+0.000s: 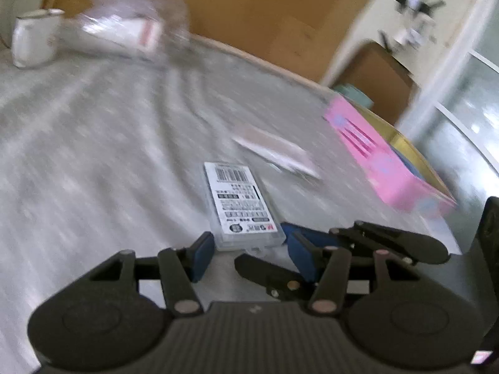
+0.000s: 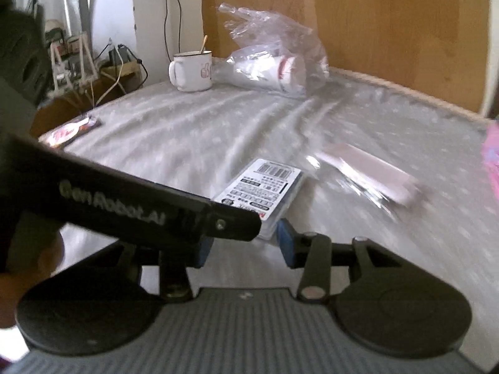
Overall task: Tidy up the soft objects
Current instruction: 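Carry the eraser pack into the pink tin and release it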
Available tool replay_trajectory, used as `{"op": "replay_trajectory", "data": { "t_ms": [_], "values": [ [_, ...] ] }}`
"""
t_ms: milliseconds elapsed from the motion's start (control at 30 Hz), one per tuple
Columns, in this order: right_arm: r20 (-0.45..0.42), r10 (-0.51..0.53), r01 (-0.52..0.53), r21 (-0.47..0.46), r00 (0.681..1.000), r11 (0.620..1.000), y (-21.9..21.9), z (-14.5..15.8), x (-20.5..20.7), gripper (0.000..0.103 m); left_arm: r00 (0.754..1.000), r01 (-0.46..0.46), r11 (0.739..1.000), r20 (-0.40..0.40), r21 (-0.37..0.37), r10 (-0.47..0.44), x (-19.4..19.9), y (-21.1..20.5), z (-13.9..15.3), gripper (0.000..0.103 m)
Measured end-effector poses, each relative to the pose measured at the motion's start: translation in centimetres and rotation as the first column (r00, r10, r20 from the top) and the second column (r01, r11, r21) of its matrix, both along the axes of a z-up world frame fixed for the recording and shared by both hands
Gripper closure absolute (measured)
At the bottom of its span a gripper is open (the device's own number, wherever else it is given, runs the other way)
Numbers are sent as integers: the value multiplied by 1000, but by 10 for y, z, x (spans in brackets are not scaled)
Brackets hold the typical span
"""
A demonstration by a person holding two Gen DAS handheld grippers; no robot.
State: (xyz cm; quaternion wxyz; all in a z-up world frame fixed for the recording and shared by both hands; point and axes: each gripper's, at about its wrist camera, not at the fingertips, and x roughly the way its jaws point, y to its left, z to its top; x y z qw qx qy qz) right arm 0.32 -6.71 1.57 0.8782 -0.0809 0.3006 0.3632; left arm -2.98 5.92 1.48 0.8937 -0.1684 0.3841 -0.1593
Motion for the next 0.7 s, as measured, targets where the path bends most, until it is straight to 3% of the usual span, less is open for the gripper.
{"op": "replay_trajectory", "data": {
  "t_ms": [167,367,467,567,633,700],
  "values": [
    [79,-82,85,-33,993,996,-56,-4,-47,55,985,171,985,-1,26,-171,-14,-73,-2,49],
    [153,-290,296,-15,945,955,-126,-2,-81,52,939,343,939,-20,20,-342,6,-151,-2,46],
    [146,-365,367,13,920,930,-155,-3,-79,52,928,373,926,-21,60,-372,11,-173,3,34],
    [75,-408,405,49,910,913,-177,-11,-71,45,935,352,932,6,82,-354,9,-173,12,30],
    [66,-414,411,53,908,910,-184,-15,-68,40,947,320,945,-8,72,-321,15,-170,15,32],
    [74,-406,402,65,911,913,-187,-17,-66,39,947,320,946,-50,56,-317,27,-172,12,46]
  ]
}}
